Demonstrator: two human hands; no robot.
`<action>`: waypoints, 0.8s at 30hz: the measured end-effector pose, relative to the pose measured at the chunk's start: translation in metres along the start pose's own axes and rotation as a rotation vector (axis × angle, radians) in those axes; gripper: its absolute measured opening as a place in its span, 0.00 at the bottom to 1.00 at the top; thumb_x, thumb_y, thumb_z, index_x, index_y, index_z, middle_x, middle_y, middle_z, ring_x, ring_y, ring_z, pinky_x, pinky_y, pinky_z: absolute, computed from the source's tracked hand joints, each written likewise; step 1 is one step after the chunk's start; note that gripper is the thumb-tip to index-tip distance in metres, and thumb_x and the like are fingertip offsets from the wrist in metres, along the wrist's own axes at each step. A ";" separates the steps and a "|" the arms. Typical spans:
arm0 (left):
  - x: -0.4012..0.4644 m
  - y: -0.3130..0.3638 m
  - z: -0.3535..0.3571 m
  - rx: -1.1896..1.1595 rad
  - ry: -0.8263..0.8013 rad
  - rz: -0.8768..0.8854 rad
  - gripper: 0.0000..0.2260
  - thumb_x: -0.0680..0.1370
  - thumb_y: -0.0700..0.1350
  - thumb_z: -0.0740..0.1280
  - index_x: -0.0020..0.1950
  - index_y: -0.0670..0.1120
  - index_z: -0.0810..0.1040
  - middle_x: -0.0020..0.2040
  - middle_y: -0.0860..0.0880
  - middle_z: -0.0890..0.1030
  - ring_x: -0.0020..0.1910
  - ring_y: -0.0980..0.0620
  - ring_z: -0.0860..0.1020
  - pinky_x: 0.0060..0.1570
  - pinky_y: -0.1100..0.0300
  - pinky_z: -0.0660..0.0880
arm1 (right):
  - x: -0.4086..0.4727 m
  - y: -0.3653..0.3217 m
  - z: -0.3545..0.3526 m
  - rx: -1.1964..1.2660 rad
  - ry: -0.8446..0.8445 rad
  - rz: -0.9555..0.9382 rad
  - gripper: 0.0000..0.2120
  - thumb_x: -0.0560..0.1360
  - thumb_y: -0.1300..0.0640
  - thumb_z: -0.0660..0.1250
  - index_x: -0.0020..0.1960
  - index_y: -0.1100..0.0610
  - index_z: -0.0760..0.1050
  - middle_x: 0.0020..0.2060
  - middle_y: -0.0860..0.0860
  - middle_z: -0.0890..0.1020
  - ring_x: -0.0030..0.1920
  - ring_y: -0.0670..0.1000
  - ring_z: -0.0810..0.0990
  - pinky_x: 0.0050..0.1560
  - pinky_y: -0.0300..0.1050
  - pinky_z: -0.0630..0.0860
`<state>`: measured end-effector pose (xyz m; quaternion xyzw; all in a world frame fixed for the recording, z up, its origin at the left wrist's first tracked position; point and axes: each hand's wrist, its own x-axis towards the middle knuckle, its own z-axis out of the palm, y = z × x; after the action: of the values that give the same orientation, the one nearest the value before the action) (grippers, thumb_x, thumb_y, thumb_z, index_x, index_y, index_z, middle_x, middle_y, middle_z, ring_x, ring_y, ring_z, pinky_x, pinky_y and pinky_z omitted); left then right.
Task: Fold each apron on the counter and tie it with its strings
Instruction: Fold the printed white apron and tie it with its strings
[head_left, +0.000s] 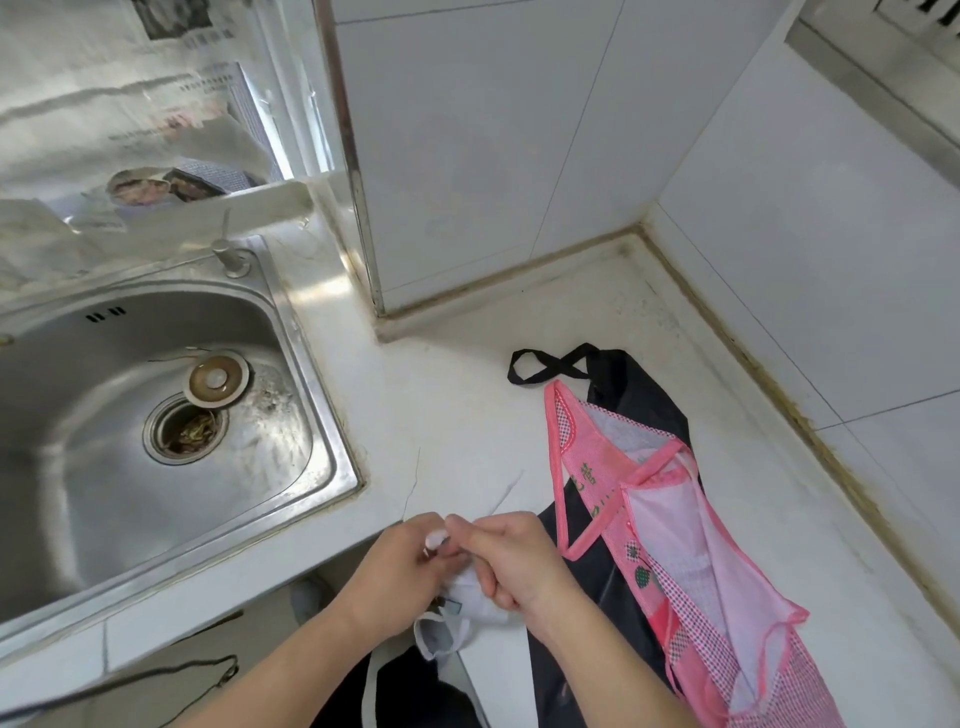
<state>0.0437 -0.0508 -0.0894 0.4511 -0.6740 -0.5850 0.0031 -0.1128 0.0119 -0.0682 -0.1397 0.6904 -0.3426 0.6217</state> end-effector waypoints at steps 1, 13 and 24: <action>0.001 -0.002 0.001 -0.037 -0.010 -0.026 0.08 0.81 0.48 0.69 0.44 0.48 0.80 0.42 0.50 0.83 0.41 0.53 0.79 0.47 0.54 0.77 | 0.001 -0.002 0.001 0.001 0.035 -0.083 0.13 0.79 0.48 0.72 0.43 0.56 0.87 0.27 0.56 0.76 0.22 0.49 0.64 0.27 0.40 0.58; 0.006 -0.011 -0.001 -0.182 0.057 -0.150 0.16 0.84 0.53 0.65 0.46 0.42 0.80 0.37 0.51 0.77 0.38 0.56 0.74 0.48 0.51 0.73 | 0.002 -0.002 -0.014 -1.028 0.199 -0.445 0.09 0.80 0.51 0.63 0.47 0.48 0.82 0.42 0.44 0.83 0.45 0.45 0.79 0.45 0.47 0.77; 0.000 0.000 -0.004 -0.121 0.042 -0.095 0.08 0.84 0.53 0.67 0.51 0.56 0.87 0.47 0.54 0.87 0.50 0.54 0.84 0.59 0.49 0.79 | 0.000 0.025 -0.001 -0.784 0.348 -0.408 0.10 0.70 0.49 0.77 0.36 0.48 0.77 0.41 0.40 0.78 0.48 0.42 0.76 0.48 0.35 0.72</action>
<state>0.0458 -0.0537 -0.0884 0.4936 -0.6151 -0.6146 0.0168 -0.1084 0.0303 -0.0840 -0.4370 0.8201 -0.1897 0.3170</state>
